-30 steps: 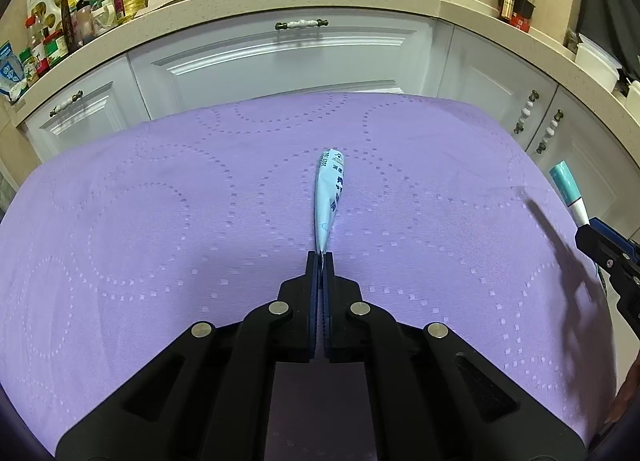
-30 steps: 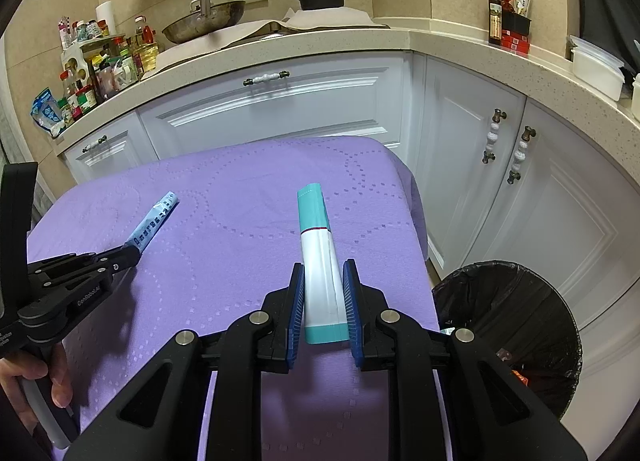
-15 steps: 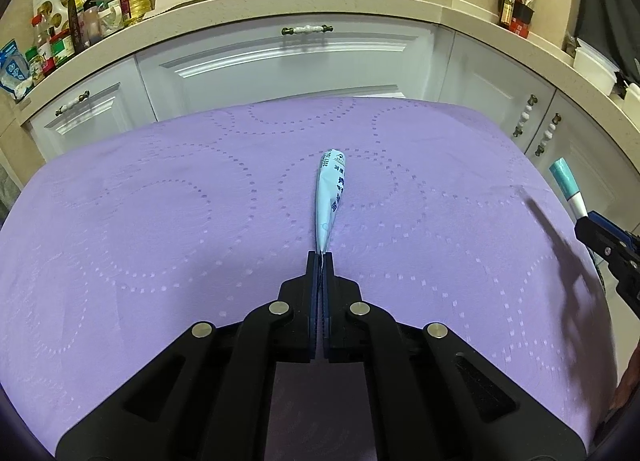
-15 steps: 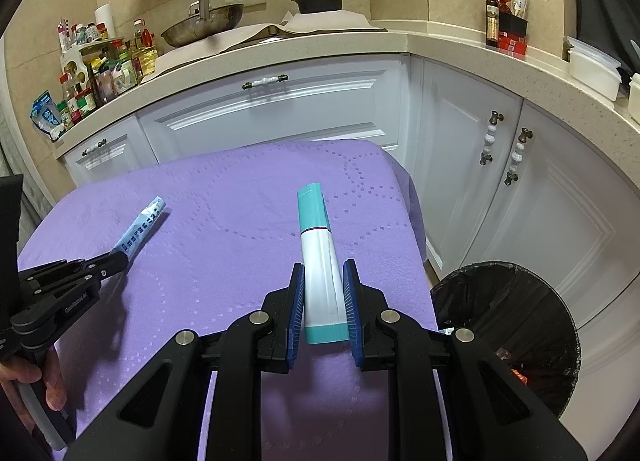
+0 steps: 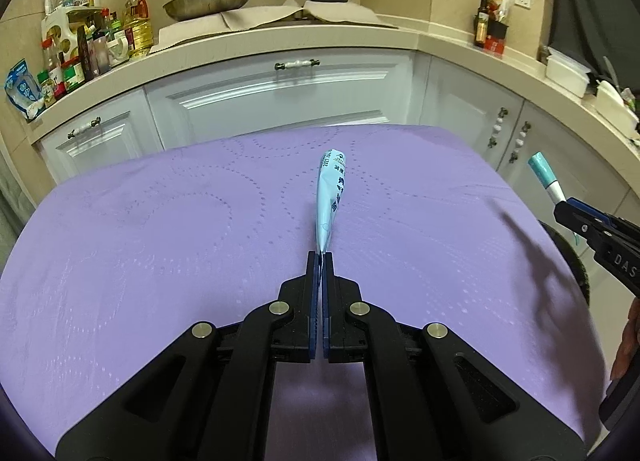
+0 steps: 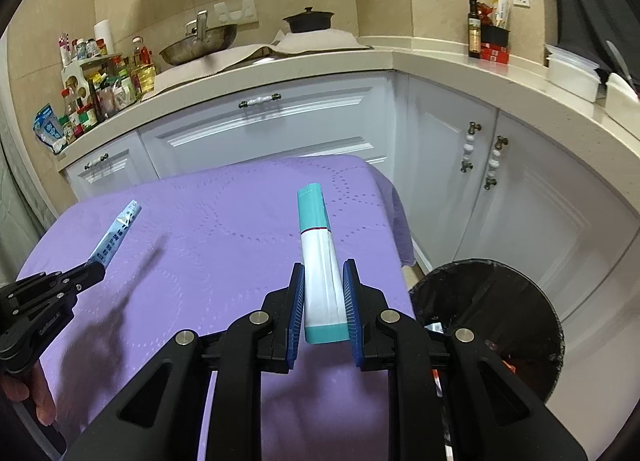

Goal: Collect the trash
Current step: 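Carry both tubes over the bin and open both tools to drop them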

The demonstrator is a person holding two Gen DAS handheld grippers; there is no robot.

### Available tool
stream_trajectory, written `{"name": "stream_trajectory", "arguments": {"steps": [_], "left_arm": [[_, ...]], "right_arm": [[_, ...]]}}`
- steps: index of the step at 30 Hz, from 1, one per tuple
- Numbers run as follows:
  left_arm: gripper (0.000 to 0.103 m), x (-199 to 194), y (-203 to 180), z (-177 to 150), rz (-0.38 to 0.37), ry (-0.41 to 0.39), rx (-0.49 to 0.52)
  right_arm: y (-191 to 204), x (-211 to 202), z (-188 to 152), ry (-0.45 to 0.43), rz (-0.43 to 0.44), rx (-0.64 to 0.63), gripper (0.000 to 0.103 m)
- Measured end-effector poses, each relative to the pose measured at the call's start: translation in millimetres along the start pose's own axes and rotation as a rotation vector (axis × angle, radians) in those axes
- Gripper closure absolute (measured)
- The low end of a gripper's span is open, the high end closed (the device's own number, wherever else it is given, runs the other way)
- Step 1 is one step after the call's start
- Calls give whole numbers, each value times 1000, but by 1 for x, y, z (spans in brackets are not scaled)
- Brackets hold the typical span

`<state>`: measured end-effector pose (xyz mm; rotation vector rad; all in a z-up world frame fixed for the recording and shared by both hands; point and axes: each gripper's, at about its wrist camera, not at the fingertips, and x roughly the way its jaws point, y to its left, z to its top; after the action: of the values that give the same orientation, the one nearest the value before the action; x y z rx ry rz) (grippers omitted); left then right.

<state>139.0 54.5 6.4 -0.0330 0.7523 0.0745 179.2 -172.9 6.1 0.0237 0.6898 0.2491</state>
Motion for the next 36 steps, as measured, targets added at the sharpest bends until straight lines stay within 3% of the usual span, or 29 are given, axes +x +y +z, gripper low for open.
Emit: {"name": "stream_trajectory", "arguments": {"steps": [10,22,36], "left_arm": [[102,-27,-29,-18,-67,-31,46],[102,-46,-101,-26,-195,-68,156],[102,-46,-176,-25,-286,-89,250]], "right_arm": [[-23,-37,-18,-31,-66,55,83],[-66,-77,-43,-70,-169,127,83],[-113,-106,-56,-121,-241,192,83]]}}
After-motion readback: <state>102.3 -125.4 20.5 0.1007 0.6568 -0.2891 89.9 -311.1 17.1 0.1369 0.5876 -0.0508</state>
